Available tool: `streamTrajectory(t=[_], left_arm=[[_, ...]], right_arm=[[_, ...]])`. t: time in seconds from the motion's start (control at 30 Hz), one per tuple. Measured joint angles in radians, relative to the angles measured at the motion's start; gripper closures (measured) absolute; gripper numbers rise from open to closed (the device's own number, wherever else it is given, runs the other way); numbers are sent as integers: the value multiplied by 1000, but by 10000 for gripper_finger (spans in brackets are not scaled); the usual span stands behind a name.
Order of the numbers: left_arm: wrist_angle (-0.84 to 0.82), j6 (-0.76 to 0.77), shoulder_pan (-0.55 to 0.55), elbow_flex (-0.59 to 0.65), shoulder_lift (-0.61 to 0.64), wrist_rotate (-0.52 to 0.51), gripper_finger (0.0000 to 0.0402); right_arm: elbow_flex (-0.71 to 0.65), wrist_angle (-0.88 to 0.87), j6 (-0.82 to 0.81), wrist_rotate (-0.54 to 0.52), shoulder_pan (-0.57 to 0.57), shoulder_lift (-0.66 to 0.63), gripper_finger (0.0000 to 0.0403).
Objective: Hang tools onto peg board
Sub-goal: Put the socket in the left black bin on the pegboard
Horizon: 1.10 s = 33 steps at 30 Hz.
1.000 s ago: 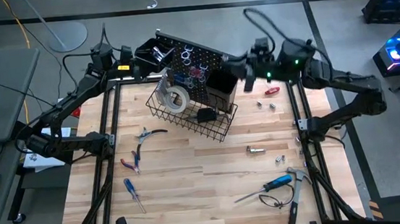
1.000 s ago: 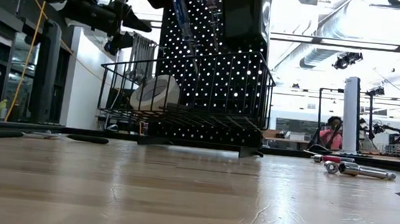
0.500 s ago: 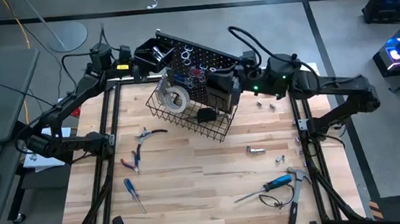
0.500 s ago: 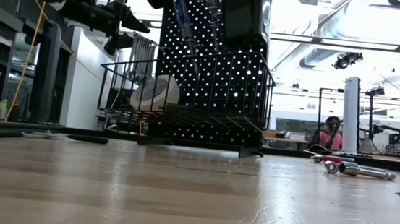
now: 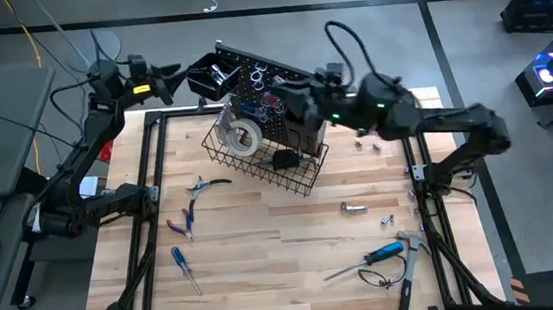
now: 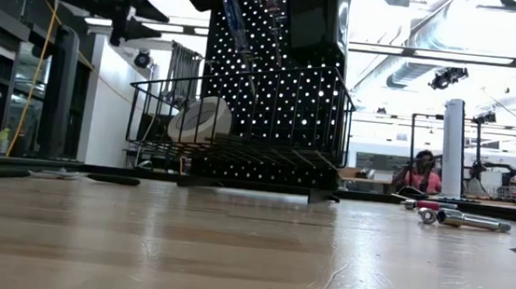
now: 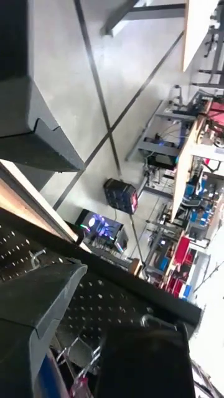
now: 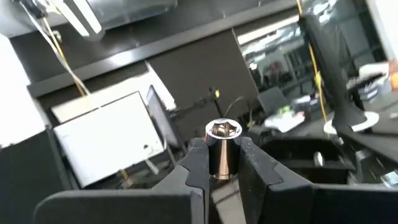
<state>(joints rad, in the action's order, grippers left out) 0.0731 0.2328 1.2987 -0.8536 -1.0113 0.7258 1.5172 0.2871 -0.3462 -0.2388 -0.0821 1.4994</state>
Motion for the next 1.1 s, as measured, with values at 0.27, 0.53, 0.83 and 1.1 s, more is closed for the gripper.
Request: streamTrajectory(t=[0.27,0.53,0.83,1.1], left_arm=[[13,0,0,0,39,-4,169],[64,1,0,0,42,-4,169],[63,70,-3,0,41,-5,169],[60,119,-7,0,41,-1,169]], right_arm=[[415,-51,112,7,-51,328,367],[841,-352,115,-56,-93,605,367],[774,-329,10,-197,-101,603,340],[774,-383,11,-201,-88,603,184]])
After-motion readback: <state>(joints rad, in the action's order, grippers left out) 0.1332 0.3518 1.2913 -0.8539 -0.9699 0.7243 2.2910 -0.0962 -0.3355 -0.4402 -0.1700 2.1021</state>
